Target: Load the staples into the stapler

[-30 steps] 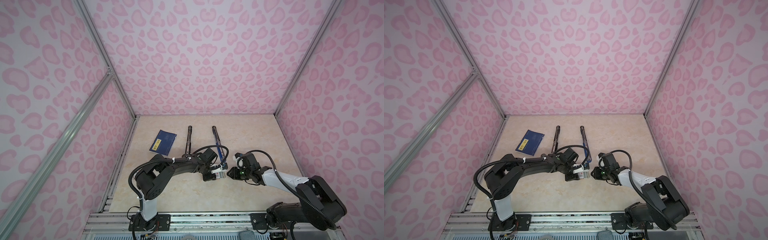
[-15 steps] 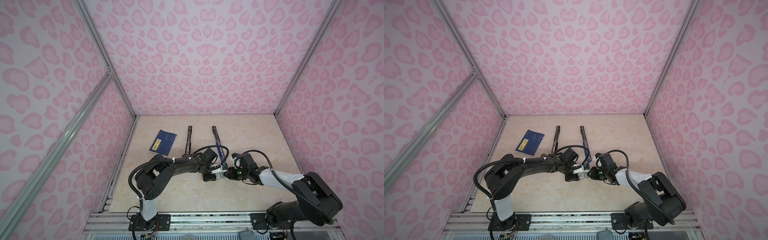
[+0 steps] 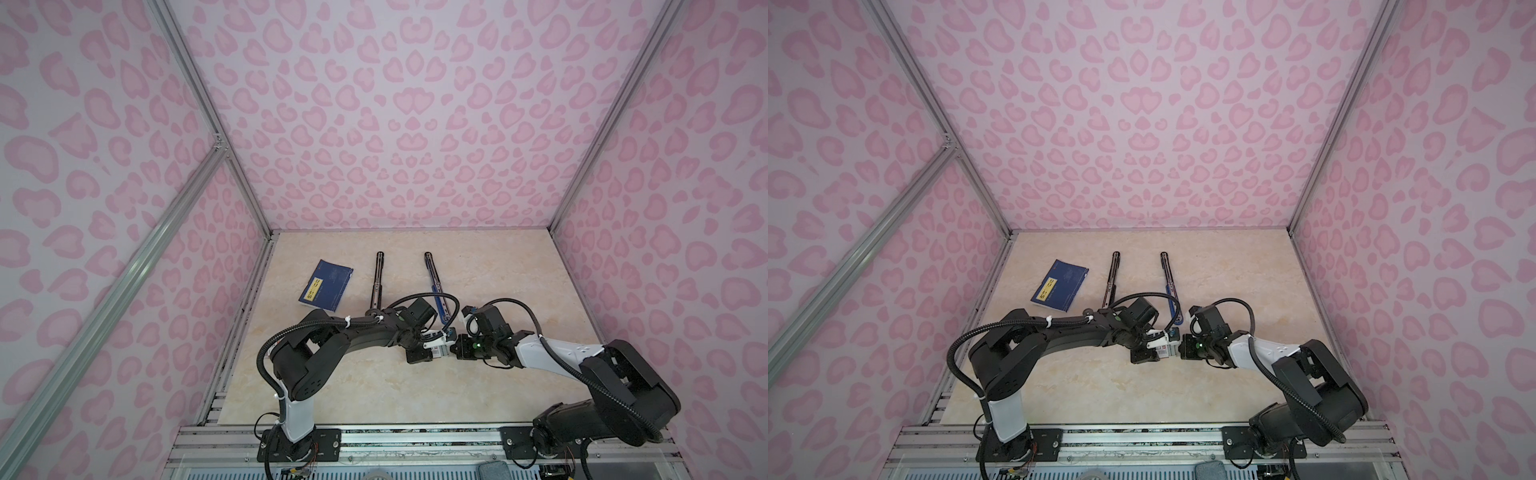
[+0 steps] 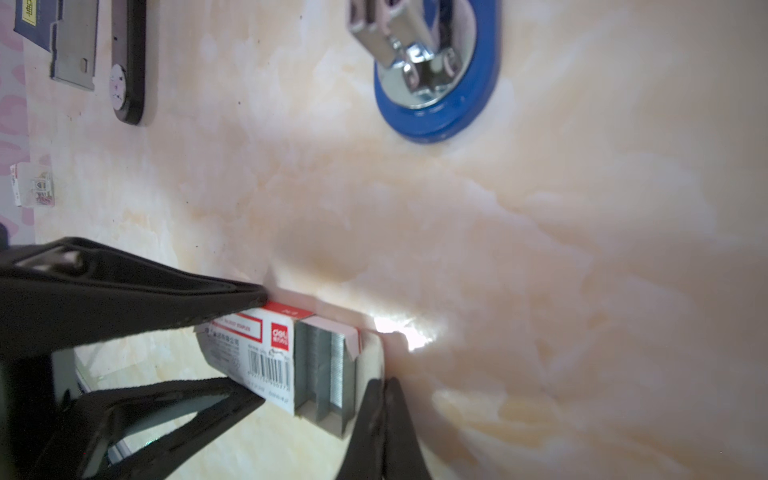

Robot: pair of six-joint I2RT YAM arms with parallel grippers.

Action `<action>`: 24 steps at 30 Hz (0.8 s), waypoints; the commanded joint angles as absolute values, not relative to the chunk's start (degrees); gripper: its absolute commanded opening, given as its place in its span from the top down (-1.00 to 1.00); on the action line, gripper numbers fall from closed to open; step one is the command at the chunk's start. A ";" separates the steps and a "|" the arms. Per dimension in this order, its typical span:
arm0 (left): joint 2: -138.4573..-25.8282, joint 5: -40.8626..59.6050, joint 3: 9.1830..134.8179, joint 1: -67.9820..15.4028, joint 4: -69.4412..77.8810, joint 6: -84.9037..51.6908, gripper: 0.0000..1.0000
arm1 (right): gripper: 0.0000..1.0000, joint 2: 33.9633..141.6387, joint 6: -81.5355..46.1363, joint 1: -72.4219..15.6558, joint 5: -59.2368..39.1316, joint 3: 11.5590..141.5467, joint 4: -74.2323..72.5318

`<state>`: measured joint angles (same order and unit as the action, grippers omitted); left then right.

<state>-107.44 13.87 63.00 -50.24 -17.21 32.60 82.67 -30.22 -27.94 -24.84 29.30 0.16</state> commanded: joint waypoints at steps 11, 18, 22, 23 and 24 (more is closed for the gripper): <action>-108.17 11.12 62.75 -50.23 -21.90 32.94 0.13 | 1.00 81.13 -28.22 -25.97 -21.73 28.84 4.65; -108.19 11.32 62.93 -50.25 -21.87 32.81 0.11 | 1.00 79.83 -27.34 -24.76 -22.21 29.33 6.14; -108.11 11.25 62.85 -50.19 -21.88 32.87 0.12 | 1.00 79.09 -26.43 -23.64 -21.36 29.44 7.80; -108.11 11.25 62.77 -50.19 -21.88 32.79 0.13 | 1.00 78.99 -26.10 -23.05 -21.14 29.44 8.41; -107.94 11.25 62.67 -50.19 -21.82 32.68 0.13 | 1.00 78.93 -25.71 -22.12 -21.37 29.36 8.98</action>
